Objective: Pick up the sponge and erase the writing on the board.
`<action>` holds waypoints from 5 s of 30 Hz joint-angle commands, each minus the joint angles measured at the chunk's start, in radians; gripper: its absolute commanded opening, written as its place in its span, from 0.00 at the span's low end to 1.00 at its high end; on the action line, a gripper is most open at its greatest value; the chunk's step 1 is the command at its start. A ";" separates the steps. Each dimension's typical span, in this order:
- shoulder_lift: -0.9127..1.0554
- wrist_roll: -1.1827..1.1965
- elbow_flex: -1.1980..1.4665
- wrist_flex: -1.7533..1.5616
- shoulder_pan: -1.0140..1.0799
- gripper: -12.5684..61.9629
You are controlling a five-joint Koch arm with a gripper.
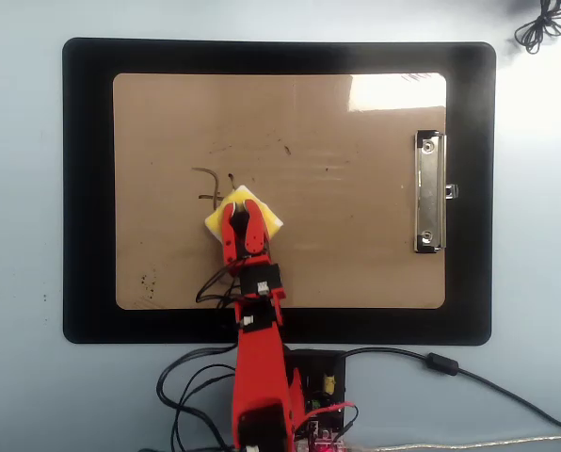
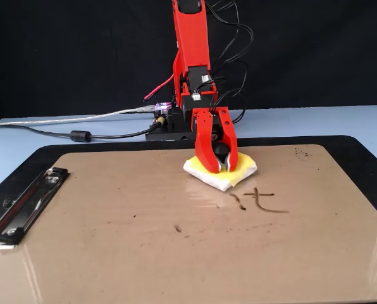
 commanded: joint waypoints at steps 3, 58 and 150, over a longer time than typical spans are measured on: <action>-0.350 -0.006 -0.367 -0.017 -0.009 0.06; -0.543 -0.034 -0.489 -0.120 -0.181 0.06; -0.279 -0.048 -0.614 0.318 0.209 0.06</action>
